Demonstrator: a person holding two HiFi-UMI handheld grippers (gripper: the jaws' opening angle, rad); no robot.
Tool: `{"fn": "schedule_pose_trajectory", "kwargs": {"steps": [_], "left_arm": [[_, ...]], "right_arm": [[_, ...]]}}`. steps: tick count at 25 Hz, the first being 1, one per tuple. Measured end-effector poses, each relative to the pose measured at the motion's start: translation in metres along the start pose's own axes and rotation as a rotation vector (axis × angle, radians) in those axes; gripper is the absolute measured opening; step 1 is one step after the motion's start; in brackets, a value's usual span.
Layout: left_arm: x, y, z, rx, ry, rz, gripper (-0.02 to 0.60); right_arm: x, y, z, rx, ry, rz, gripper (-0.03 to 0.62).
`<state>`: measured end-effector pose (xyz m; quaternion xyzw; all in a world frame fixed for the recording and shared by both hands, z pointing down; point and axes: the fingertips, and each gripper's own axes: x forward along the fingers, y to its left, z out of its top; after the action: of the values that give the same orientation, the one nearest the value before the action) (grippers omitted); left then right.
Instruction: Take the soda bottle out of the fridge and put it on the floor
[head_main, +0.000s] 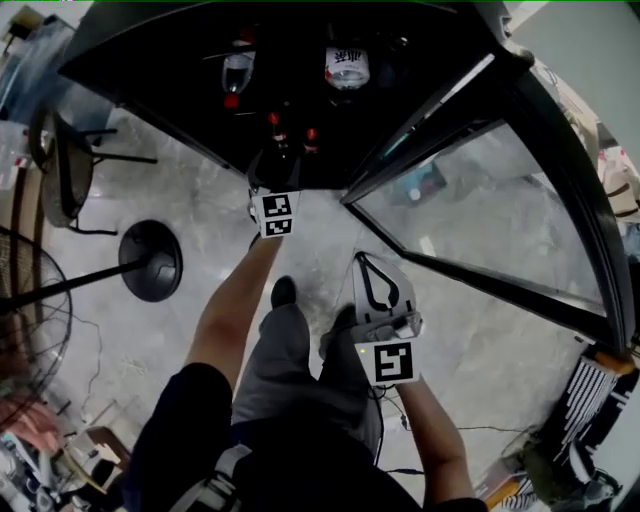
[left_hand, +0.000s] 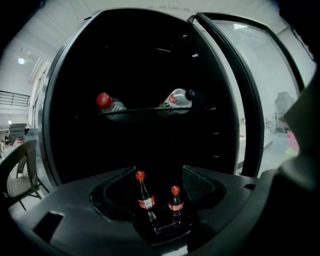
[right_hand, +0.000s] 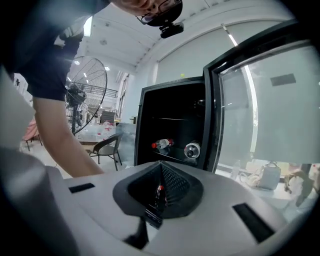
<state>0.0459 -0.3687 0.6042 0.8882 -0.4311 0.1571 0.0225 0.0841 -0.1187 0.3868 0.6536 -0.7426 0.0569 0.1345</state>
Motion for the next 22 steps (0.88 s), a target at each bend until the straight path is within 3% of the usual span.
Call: {"fn": "schedule_pose_trajectory", "kwargs": {"steps": [8,12,18,22], "left_arm": [[0.063,0.02,-0.073,-0.012,0.041,0.045,0.298],[0.089,0.024,-0.091,-0.005,0.039,0.04,0.298],[0.122,0.042,-0.12,-0.06,0.058,0.092,0.299],[0.142,0.039,-0.139,-0.058,0.074,0.071,0.314]], "right_arm": [[0.036,-0.001,-0.048,0.007,-0.043,0.022,0.018],[0.056,0.002,-0.065,0.0,-0.053,0.037,0.018],[0.077,0.006,-0.079,-0.007,-0.081,0.064,0.018],[0.083,0.003,-0.087,-0.003,-0.101,0.063,0.018]]}}
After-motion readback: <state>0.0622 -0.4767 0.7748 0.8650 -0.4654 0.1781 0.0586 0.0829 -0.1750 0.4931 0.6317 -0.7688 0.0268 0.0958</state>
